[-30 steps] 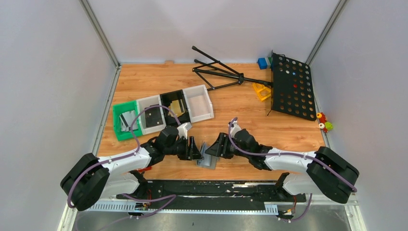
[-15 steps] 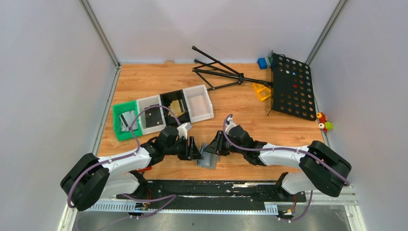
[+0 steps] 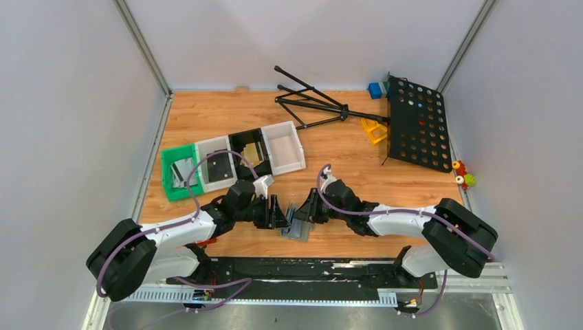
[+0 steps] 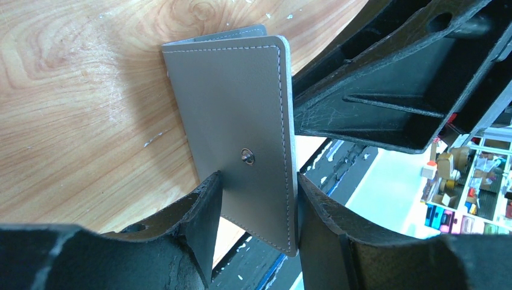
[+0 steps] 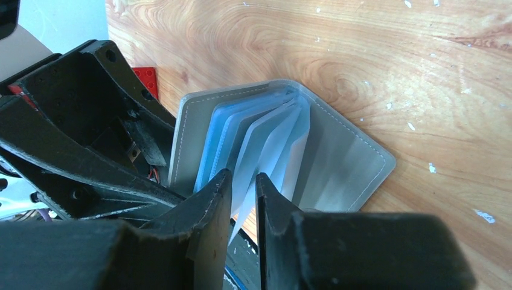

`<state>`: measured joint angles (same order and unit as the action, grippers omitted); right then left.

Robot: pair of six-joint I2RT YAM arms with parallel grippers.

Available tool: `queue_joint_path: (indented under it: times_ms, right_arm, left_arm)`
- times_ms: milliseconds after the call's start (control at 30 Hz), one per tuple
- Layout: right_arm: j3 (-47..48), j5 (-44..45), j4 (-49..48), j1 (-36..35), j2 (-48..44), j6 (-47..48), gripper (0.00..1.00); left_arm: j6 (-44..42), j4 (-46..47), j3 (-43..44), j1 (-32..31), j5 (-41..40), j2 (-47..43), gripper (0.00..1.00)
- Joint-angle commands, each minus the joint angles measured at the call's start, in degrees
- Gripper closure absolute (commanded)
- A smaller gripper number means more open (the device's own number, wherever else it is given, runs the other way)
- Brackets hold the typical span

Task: Take the credit cards out of the card holder
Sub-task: Remove the credit card from the card holder.

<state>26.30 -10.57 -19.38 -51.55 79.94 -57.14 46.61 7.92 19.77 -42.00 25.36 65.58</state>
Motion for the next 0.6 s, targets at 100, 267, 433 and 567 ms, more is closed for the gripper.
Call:
queue_joint_path:
  times_ms: [100, 267, 433, 567]
  right_arm:
    - [1.3, 0.28, -0.86, 0.24, 0.84, 0.06, 0.8]
    - [1.69, -0.29, -0.13, 0.23, 0.82, 0.62, 0.85]
    - [2.04, -1.25, -0.56, 0.23, 1.39, 0.63, 0.87]
    - [2.35, -1.5, -0.31, 0.22, 1.53, 0.81, 0.89]
  left_arm:
    - [-0.51, 0.79, -0.35, 0.16, -0.09, -0.63, 0.47]
    - [-0.47, 0.88, -0.35, 0.24, -0.11, -0.63, 0.49]
    - [-0.56, 0.8, -0.34, 0.25, -0.1, -0.61, 0.49]
    - [-0.7, 0.7, -0.43, 0.25, -0.14, -0.62, 0.51]
